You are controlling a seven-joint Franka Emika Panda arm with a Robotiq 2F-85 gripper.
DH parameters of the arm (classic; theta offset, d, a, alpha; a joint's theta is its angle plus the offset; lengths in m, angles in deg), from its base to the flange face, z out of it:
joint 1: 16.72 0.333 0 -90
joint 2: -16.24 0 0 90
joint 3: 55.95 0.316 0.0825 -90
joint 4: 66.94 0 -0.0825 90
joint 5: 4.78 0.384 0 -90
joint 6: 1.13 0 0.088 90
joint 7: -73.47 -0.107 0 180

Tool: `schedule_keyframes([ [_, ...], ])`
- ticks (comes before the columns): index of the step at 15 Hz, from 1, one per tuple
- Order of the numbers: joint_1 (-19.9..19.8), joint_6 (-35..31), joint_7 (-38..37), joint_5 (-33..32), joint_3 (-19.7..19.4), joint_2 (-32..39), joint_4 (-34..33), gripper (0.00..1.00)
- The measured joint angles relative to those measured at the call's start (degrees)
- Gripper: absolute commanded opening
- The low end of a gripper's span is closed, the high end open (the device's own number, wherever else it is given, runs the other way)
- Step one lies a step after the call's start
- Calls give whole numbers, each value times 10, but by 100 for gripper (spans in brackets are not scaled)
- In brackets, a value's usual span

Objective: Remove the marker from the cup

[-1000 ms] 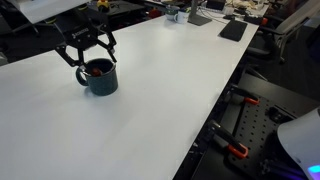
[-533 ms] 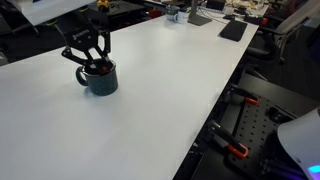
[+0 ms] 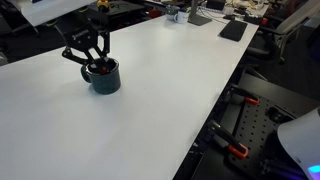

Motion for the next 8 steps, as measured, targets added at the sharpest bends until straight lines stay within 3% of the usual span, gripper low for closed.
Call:
schedule_keyframes([
  [8, 4, -23, -1, 1, 1, -42, -38, 5],
])
